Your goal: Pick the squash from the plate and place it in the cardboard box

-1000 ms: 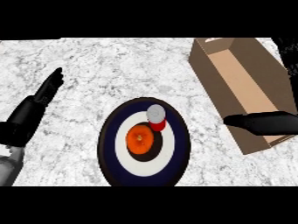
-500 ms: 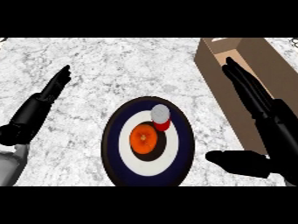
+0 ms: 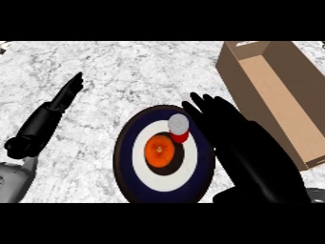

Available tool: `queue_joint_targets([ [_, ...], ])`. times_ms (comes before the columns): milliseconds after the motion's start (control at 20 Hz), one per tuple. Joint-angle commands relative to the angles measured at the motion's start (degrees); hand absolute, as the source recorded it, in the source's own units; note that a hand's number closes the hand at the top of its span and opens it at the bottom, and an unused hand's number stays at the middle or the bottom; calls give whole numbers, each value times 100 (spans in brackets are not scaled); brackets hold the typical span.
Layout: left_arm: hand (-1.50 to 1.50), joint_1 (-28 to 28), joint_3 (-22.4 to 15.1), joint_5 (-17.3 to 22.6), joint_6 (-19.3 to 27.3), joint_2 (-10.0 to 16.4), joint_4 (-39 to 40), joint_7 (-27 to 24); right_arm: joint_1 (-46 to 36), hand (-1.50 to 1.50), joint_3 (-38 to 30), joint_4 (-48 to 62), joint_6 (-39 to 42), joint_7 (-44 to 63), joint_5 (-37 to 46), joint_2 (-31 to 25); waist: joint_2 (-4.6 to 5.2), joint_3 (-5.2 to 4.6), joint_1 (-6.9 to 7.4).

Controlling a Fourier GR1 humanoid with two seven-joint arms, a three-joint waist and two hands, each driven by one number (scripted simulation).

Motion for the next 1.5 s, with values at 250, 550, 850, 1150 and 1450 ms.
queue_joint_targets([
  [250, 0, -106, -135, -250, 84, -266, -6, 59, -1508, -150, 799, 1101, 1435, 2324, -286, 1881, -10, 7, 17],
  [550, 0, -141, 263, -28, -220, -17, 274, -67, -1679, -150, 1079, 1862, 1388, 2941, -256, 2762, -6, 7, -38],
  [850, 0, 39, 376, -64, -245, 36, 5, 2, -1354, -150, 1096, 2158, 1309, 2852, -68, 2865, -1, 21, -66],
  [1150, 0, 221, 158, -336, -7, -283, -114, 33, -1309, -150, 1239, 2673, 1231, 2657, 529, 2932, -2, 23, -63],
  [1450, 0, 11, 294, -325, -218, -330, 157, -70, -1405, -150, 1209, 2790, 1435, 2684, 527, 3031, 8, 22, -93],
])
